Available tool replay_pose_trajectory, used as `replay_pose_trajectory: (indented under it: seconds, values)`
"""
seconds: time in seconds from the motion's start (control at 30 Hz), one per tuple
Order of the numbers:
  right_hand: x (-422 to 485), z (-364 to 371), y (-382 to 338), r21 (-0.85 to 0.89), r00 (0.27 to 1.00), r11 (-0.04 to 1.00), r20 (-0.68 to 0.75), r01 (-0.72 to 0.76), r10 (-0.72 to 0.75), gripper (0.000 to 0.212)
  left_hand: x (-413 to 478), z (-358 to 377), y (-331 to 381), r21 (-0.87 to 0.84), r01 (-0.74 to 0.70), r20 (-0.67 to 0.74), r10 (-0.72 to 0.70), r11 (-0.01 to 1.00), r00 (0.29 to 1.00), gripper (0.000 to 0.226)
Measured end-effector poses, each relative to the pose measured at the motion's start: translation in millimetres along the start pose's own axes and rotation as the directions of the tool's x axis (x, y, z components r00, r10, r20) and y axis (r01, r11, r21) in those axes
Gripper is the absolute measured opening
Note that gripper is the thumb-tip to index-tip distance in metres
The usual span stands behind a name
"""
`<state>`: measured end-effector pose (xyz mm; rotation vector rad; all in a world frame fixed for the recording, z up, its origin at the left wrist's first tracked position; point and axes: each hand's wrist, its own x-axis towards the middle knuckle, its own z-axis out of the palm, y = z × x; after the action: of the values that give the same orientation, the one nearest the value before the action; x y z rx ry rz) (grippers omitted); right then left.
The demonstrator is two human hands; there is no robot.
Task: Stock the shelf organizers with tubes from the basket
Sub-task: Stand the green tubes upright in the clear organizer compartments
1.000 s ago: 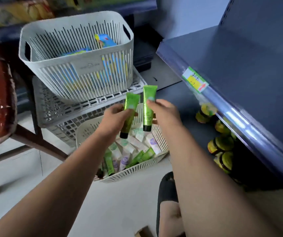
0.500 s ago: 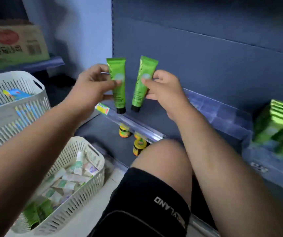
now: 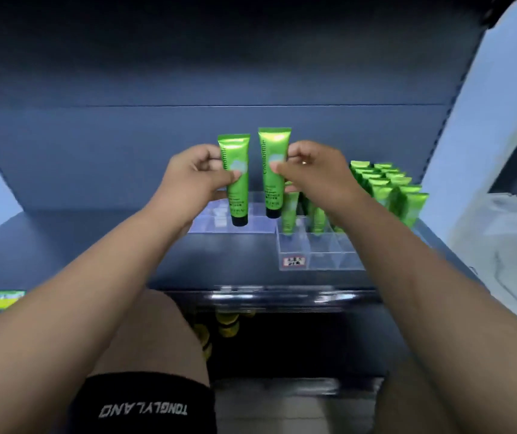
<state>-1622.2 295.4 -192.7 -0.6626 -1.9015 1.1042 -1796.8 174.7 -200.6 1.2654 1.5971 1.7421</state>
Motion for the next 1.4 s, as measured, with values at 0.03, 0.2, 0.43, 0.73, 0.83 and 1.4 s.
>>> replay_pose_trajectory:
  seconds: [0.03, 0.2, 0.43, 0.73, 0.83, 1.4]
  values:
    - [-3.3, -17.4, 6.3, -0.003, 0.999, 1.000, -0.043, -0.001, 0.001, 0.016, 4.5, 16.8, -1.0, 0.004, -0.003, 0.019, 0.003, 1.000, 1.000, 0.022]
    - [-16.3, -87.4, 39.0, 0.034, 0.975, 0.999, -0.221, -0.021, 0.029, 0.025, 22.6, 94.6, -5.7, 0.056, -0.039, 0.085, 0.034, 0.998, 0.996, 0.020]
    - [-26.6, -138.1, 86.1, -0.007, 0.909, 0.999, -0.414, -0.051, 0.043, 0.016, 44.3, 167.9, -32.5, 0.188, -0.147, 0.137, 0.122, 0.971, 0.983, 0.040]
    - [-6.9, -176.7, 111.2, -0.308, 0.906, 0.951, -0.395, 0.026, -0.153, 0.039, 60.5, 213.6, -59.1, 0.234, -0.267, 0.106, 0.249, 0.935, 0.963, 0.042]
    - [-2.6, -182.2, 117.4, -0.349, 0.911, 0.937, -0.379, 0.026, -0.166, 0.030, 63.3, 220.0, -66.4, 0.286, -0.301, 0.097, 0.285, 0.910, 0.954, 0.040]
    - [0.6, -177.4, 135.1, -0.570, 0.942, 0.822, -0.274, 0.004, -0.195, 0.019, 64.2, 228.1, -90.3, 0.571, -0.386, 0.157, 0.365, 0.725, 0.918, 0.041]
